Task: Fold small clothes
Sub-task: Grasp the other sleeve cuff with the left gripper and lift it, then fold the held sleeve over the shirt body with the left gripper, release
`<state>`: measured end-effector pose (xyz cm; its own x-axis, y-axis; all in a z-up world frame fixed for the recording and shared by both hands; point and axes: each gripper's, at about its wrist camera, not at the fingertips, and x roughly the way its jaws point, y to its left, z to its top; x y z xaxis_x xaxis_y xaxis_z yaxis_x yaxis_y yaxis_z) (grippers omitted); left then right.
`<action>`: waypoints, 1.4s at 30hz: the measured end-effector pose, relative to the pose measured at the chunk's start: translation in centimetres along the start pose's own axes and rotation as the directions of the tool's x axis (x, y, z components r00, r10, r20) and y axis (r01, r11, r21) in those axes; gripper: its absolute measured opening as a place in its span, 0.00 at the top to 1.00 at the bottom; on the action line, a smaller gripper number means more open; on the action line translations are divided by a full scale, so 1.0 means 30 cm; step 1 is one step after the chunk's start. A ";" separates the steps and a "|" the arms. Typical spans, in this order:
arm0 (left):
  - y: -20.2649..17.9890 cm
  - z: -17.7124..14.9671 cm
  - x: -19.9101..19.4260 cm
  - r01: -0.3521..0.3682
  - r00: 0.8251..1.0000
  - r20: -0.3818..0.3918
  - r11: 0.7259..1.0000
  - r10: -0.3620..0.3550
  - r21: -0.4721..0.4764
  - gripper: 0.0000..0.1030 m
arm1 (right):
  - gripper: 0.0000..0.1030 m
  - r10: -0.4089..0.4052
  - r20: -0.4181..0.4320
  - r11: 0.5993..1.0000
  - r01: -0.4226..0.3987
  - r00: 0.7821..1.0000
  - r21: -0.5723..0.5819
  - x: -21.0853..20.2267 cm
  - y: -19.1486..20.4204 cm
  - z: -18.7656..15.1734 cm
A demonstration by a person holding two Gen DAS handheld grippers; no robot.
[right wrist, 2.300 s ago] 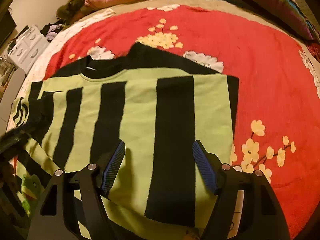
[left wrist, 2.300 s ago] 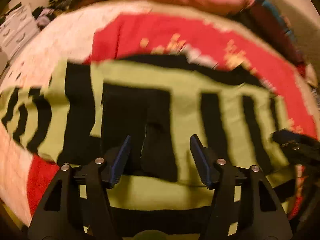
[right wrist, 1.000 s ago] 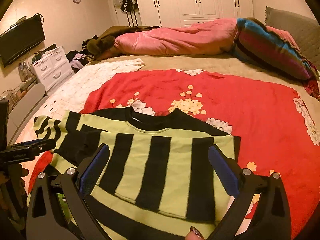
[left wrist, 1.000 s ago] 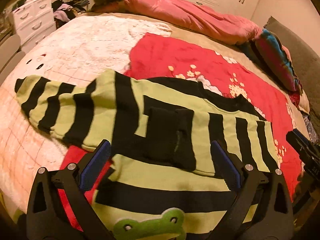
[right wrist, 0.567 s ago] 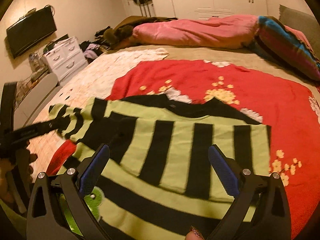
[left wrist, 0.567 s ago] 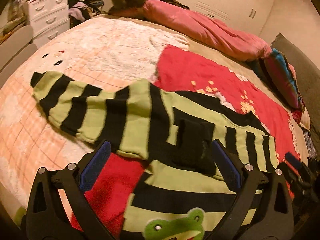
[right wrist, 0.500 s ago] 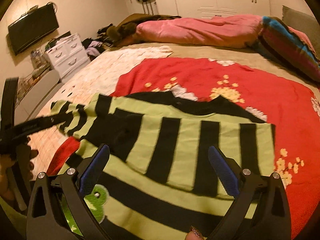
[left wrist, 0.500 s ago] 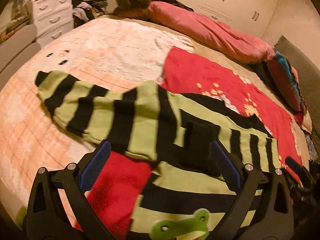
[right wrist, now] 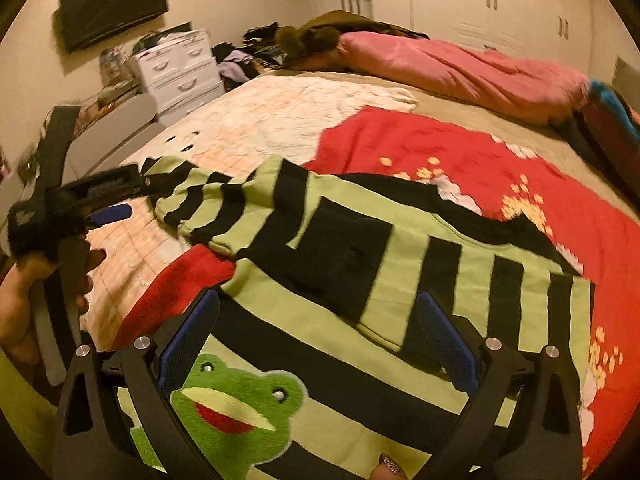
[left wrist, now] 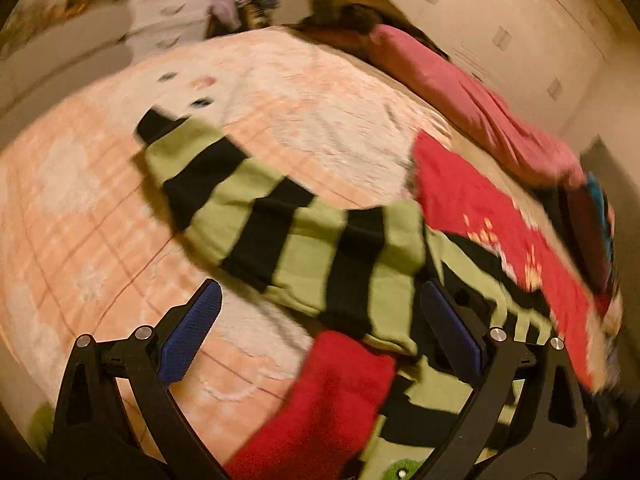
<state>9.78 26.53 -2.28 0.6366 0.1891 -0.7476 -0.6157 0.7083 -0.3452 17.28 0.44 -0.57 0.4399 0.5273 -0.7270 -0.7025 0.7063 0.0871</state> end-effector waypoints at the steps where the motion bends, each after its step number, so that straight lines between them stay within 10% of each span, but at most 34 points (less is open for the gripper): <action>1: 0.036 0.004 0.006 0.003 1.000 -0.001 0.999 -0.003 -0.039 0.09 | 0.04 -0.005 0.001 1.000 0.005 1.000 -0.013 0.003 0.014 0.003; 12: 0.318 0.048 0.082 0.037 0.999 0.005 0.954 -0.037 -0.298 0.13 | 0.04 -0.037 -0.014 0.999 0.037 0.999 -0.018 0.050 0.043 0.012; 21: 0.500 0.099 0.227 0.181 0.983 0.070 0.823 -0.170 -0.538 0.32 | 0.04 -0.103 -0.064 0.994 0.105 0.993 0.018 0.062 -0.048 -0.037; 26: 0.502 0.132 0.271 0.226 0.974 0.118 0.805 -0.193 -0.548 0.33 | 0.04 -0.153 -0.075 0.983 0.159 0.985 0.092 0.036 -0.164 -0.057; 31: 0.494 0.169 0.325 0.273 0.961 0.129 0.781 -0.243 -0.561 0.86 | 0.04 -0.184 -0.081 0.965 0.195 0.980 0.173 0.011 -0.279 -0.073; 35: 0.485 0.156 0.273 0.338 0.941 0.192 0.785 -0.278 -0.519 0.98 | 0.04 -0.229 -0.096 0.945 0.244 0.969 0.215 0.002 -0.375 -0.102; 42: 0.274 0.192 -0.004 0.388 0.905 0.287 0.887 -0.315 -0.251 0.98 | 0.04 -0.294 -0.113 0.906 0.315 0.949 0.284 -0.013 -0.530 -0.164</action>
<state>7.32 36.26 -1.77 0.9030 0.1433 -0.4050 -0.4155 0.5308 -0.7386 25.54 -13.31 -5.02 0.5612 0.2393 -0.7923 -0.3392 0.9397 0.0436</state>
